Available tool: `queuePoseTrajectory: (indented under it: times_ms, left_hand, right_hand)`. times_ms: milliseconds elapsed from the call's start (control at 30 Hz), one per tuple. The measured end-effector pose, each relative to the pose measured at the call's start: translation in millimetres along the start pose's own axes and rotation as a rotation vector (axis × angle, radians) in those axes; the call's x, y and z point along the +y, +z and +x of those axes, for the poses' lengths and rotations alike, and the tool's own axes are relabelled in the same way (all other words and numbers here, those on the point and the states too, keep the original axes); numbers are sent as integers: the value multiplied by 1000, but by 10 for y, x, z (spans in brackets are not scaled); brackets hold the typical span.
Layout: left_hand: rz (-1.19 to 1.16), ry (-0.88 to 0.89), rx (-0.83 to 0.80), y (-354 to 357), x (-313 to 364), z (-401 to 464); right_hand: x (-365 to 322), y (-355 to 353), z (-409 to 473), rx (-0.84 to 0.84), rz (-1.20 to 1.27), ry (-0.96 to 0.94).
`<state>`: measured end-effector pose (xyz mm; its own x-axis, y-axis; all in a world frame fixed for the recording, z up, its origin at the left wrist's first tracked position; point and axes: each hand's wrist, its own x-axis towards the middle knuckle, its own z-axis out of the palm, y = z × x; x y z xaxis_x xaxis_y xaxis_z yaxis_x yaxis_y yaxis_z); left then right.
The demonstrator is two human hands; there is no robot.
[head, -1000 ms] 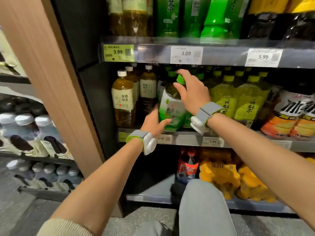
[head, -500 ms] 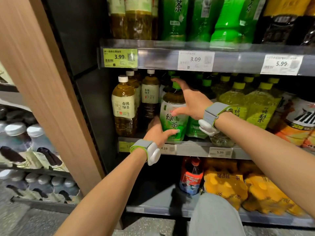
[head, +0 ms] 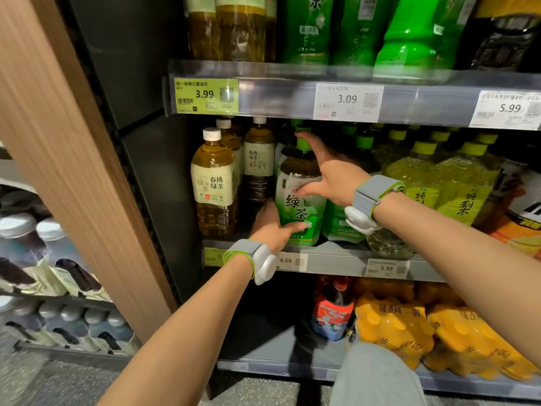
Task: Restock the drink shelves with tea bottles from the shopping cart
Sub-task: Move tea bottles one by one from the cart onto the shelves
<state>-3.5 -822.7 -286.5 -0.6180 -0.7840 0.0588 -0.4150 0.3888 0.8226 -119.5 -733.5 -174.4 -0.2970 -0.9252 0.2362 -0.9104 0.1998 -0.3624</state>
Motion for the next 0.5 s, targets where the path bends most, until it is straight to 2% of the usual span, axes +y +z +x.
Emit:
queuePoseTrajectory:
  times_ms: [167,367,500]
  left_hand:
    - [-23,-35,55,137,129,188]
    - [-47,-3,52,167,81,282]
    - [-20,-11,31,139,73,264]
  right_hand:
    - [49,-28,187,-5,-140,150]
    - [91,4,243,38,-334,132]
    - [95,3,201,2,-304,131]
